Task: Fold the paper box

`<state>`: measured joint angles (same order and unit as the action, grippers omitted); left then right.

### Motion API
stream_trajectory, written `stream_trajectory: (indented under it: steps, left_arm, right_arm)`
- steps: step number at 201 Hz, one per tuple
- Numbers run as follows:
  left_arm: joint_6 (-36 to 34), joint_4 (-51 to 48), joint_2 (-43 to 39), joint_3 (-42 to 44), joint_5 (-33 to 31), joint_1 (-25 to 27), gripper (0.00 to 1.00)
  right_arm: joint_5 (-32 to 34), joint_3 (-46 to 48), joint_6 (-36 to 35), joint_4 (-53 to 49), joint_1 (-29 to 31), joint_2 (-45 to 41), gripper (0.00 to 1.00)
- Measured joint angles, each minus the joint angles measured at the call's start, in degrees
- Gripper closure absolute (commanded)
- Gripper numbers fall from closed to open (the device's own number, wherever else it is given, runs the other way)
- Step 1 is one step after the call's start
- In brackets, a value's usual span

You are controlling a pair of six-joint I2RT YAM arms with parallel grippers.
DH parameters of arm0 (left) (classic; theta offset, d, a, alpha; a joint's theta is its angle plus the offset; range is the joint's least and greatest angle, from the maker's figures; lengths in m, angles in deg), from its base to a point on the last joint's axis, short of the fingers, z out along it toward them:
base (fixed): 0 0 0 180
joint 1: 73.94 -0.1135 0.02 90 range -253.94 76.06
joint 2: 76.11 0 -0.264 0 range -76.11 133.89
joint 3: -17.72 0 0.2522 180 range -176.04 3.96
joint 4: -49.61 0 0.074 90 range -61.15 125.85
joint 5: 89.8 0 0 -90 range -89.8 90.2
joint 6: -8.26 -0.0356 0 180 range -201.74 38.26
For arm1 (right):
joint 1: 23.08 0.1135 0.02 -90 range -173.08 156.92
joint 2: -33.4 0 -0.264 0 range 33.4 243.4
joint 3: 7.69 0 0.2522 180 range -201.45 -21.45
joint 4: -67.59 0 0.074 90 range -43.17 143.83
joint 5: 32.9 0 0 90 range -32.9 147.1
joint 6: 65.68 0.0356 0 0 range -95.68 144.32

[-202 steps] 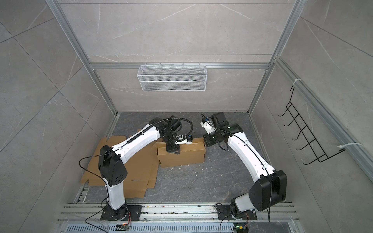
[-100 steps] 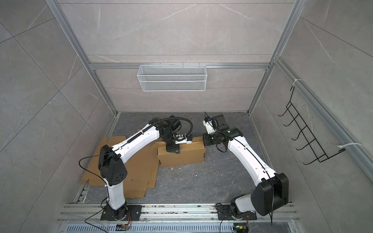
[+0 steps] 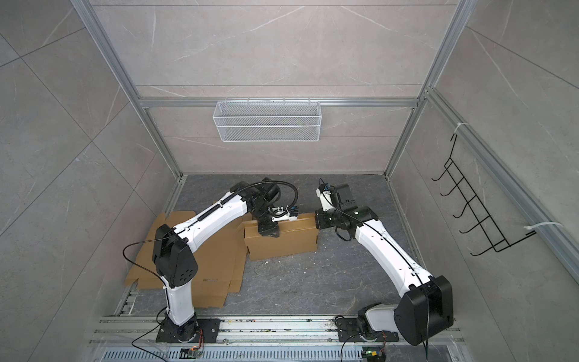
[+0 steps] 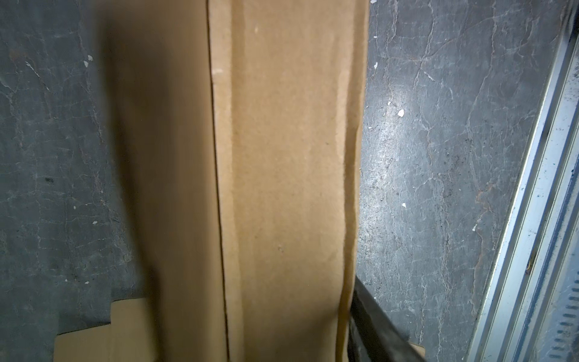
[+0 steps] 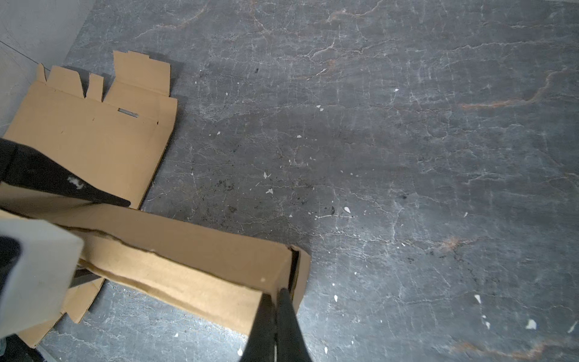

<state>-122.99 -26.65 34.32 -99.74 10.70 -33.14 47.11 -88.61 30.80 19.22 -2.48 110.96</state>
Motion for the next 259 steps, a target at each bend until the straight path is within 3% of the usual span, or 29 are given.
stream_trajectory:
  steps: [74, 108, 156, 181, 259]
  left_arm:
    - [3.2, 2.4, -3.0, 1.0, 2.1, -2.1, 0.28]
    - [9.0, 6.7, -15.0, 7.8, 4.2, -6.8, 0.28]
    - [22.8, 14.5, -35.1, 25.4, 9.4, -18.3, 0.29]
    - [28.5, 16.0, -37.5, 30.1, 12.4, -20.3, 0.4]
    - [35.3, 16.6, -29.1, 30.5, 13.9, -22.9, 0.67]
  right_arm:
    - [0.2, 0.1, 0.0, 0.2, 0.2, 0.4, 1.0]
    - [0.2, 0.1, 0.0, 0.2, 0.2, 0.4, 1.0]
    - [0.2, 0.0, 0.0, 0.2, 0.2, 0.4, 1.0]
    - [0.2, 0.0, 0.0, 0.2, 0.2, 0.4, 1.0]
    - [0.2, 0.0, 0.0, 0.2, 0.2, 0.4, 1.0]
